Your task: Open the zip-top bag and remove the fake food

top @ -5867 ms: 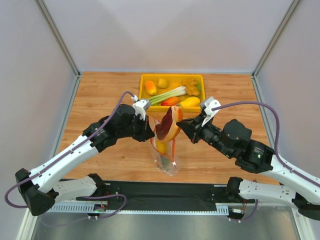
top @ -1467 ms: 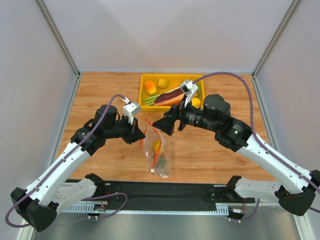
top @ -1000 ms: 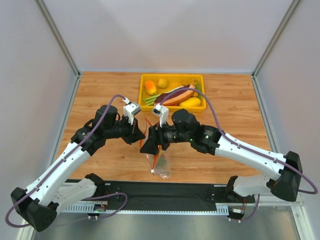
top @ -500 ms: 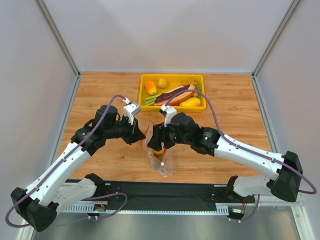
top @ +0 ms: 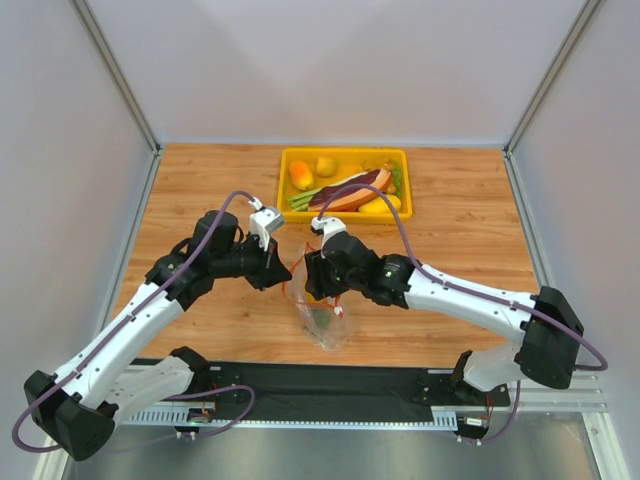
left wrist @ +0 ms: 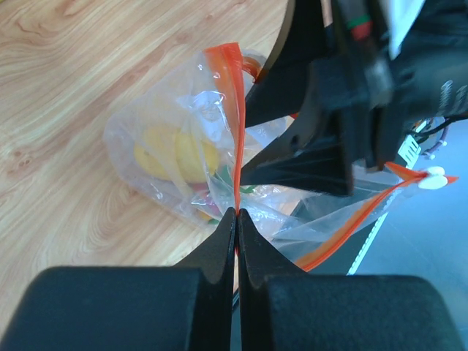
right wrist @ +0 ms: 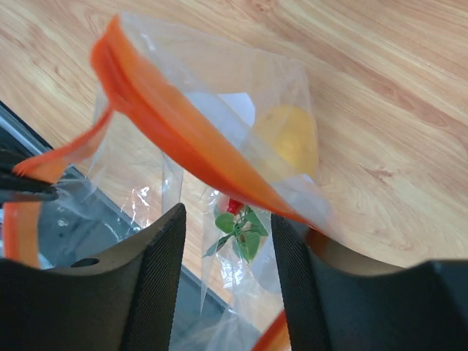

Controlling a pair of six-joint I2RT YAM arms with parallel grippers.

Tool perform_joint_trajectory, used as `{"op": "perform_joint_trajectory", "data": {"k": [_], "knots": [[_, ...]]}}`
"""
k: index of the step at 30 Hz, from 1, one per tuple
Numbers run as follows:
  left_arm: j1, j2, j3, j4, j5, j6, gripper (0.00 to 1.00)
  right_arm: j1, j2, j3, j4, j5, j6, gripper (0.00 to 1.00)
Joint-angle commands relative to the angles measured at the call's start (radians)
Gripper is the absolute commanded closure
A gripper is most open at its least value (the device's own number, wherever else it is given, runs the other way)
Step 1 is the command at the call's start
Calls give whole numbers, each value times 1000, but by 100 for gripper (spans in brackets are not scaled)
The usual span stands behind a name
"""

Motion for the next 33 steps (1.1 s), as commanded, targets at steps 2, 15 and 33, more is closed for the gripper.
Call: {"op": "perform_joint_trajectory", "data": {"k": [2, 15, 33], "knots": [[-7, 8, 1, 12, 11, 8, 100, 46, 57, 84, -14, 62, -60, 51], [-18, 29, 4, 3, 1, 11, 100, 57, 145, 69, 12, 56, -78, 55], [-27, 45, 4, -6, -1, 22, 100, 8, 255, 26, 135, 222, -153, 32]]}}
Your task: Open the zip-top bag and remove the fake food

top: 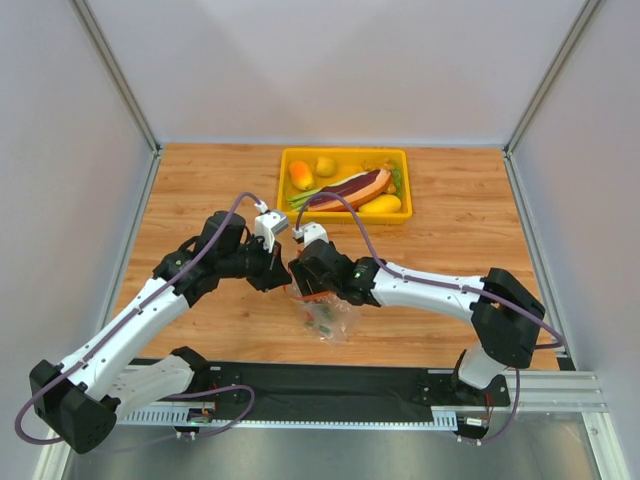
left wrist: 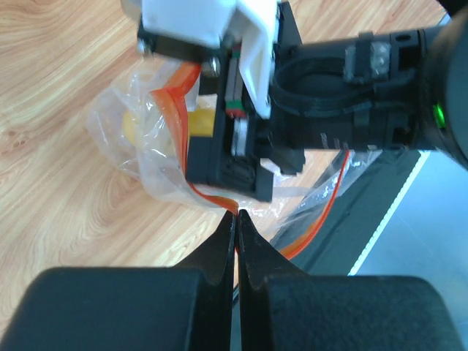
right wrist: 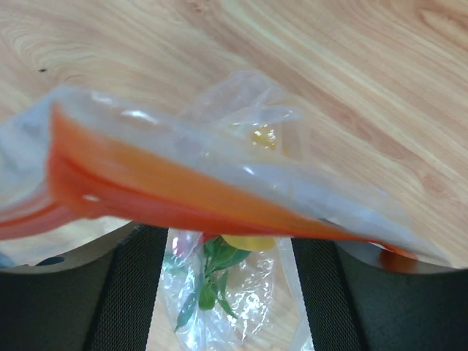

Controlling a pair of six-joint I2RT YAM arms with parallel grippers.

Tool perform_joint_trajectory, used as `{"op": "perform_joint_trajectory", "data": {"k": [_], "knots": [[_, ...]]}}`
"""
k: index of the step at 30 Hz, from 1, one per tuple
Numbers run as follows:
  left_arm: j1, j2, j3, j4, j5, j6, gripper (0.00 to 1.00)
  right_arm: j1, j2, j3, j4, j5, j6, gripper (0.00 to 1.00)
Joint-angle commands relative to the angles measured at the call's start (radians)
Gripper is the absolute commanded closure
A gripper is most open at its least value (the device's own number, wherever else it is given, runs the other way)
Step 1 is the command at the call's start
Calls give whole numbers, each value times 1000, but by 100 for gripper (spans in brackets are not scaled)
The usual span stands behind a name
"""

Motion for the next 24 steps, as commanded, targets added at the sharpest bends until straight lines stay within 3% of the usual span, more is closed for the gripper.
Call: {"op": "perform_joint_trajectory", "data": {"k": [1, 9, 16, 24], "knots": [[-9, -1, 8, 21, 30, 20, 100, -48, 17, -33, 77, 42, -28, 31], [-9, -26, 8, 24, 24, 29, 100, -86, -74, -102, 80, 68, -63, 28], [-9, 9, 8, 24, 27, 23, 100, -85, -141, -128, 119, -32, -83, 27], [-9, 2, 2, 44, 53, 19, 100, -82, -176, -139, 145, -187, -98, 48]]}}
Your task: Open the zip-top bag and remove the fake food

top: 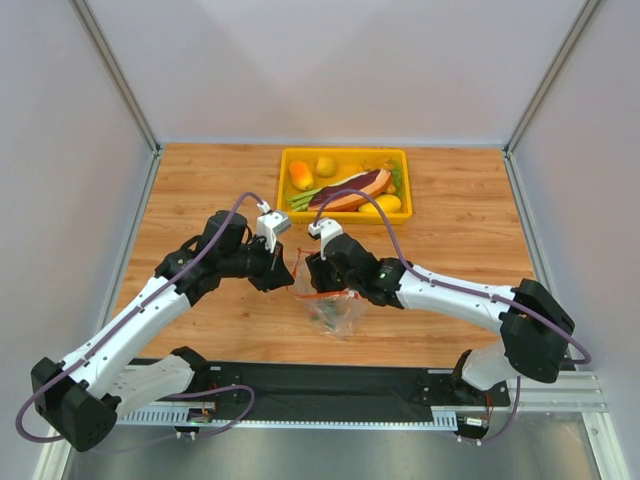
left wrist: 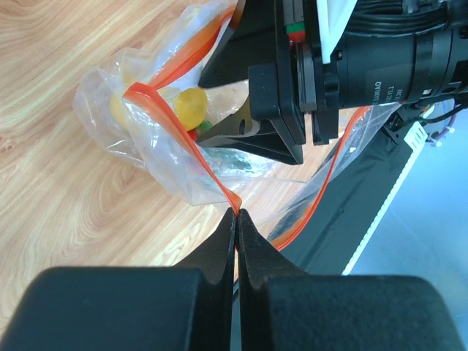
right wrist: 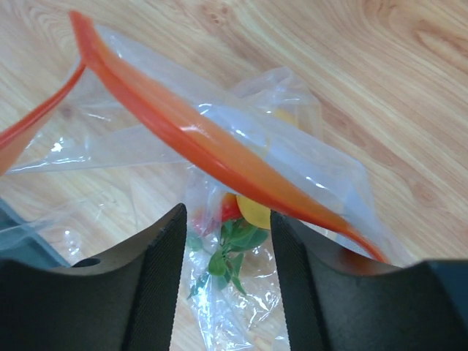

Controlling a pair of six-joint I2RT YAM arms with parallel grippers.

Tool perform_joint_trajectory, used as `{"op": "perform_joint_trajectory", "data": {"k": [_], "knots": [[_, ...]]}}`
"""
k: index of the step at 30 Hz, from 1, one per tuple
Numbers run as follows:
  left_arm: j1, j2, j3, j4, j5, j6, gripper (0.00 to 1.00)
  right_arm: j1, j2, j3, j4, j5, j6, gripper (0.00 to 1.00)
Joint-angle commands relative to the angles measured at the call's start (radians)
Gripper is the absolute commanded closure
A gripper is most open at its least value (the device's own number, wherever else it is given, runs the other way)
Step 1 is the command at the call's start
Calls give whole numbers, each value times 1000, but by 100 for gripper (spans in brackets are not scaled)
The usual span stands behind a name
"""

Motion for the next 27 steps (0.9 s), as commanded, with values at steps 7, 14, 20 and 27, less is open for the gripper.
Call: {"op": "perform_joint_trajectory", "data": {"k": [7, 14, 20, 27], "knots": [[-9, -4, 0, 26, 32, 17, 100, -7, 44, 11, 53, -84, -24, 55], [-17, -3, -2, 25, 24, 19, 100, -25, 92, 23, 55, 14, -14, 60], [-18, 5, 0, 23, 24, 20, 100, -70, 66, -21, 104, -13, -7, 59], [-18, 20, 2, 23, 30, 22, 100, -128, 81, -38, 153, -91, -17, 55]]}}
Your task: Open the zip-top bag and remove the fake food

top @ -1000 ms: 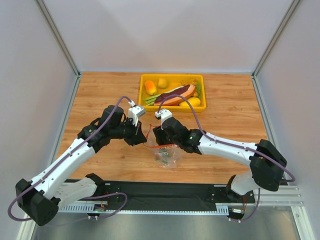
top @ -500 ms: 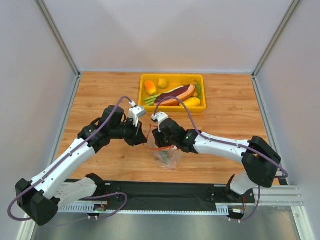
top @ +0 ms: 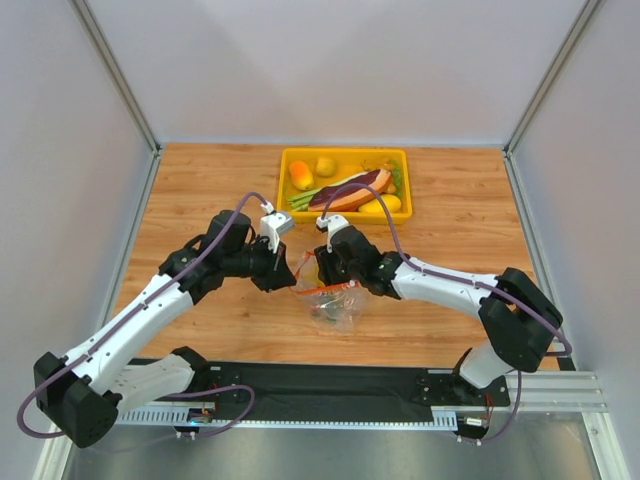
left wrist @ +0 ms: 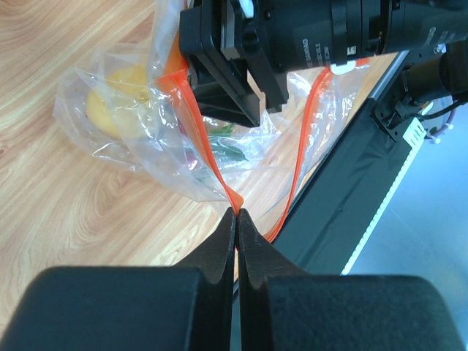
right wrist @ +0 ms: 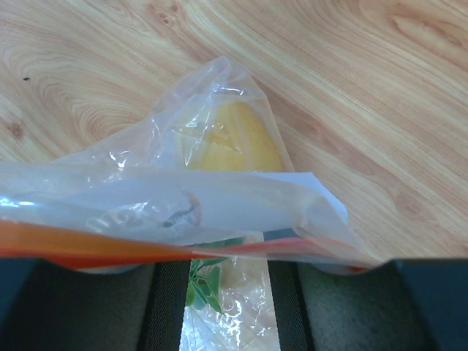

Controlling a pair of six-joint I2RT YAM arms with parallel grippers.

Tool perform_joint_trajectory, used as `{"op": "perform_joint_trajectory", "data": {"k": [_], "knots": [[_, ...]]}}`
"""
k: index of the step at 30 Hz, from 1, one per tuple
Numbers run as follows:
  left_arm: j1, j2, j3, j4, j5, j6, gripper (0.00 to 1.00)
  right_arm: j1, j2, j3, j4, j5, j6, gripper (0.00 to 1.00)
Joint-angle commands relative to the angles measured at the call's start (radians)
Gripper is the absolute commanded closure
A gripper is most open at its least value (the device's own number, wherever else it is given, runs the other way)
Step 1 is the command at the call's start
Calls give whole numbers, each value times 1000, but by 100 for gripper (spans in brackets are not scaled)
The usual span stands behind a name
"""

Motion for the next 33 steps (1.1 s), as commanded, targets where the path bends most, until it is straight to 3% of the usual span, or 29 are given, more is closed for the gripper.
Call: {"op": "perform_joint_trajectory", "data": {"k": [1, 12, 18, 21, 26, 29, 33], "knots": [[-6, 3, 3, 14, 25, 22, 100, -31, 10, -6, 73, -42, -11, 55], [-8, 11, 2, 14, 28, 23, 100, -31, 114, 22, 116, -126, -29, 43], [-8, 17, 3, 15, 48, 23, 100, -34, 156, 19, 151, -119, -27, 23], [-9, 23, 5, 19, 57, 22, 100, -34, 165, 15, 222, -122, -32, 19], [-9, 26, 3, 17, 60, 25, 100, -34, 174, 3, 341, -132, -56, 18], [-9, 29, 3, 17, 63, 23, 100, -34, 188, 8, 384, -152, -69, 24], [-9, 34, 5, 17, 63, 25, 100, -32, 221, 15, 418, -166, -77, 40]]}}
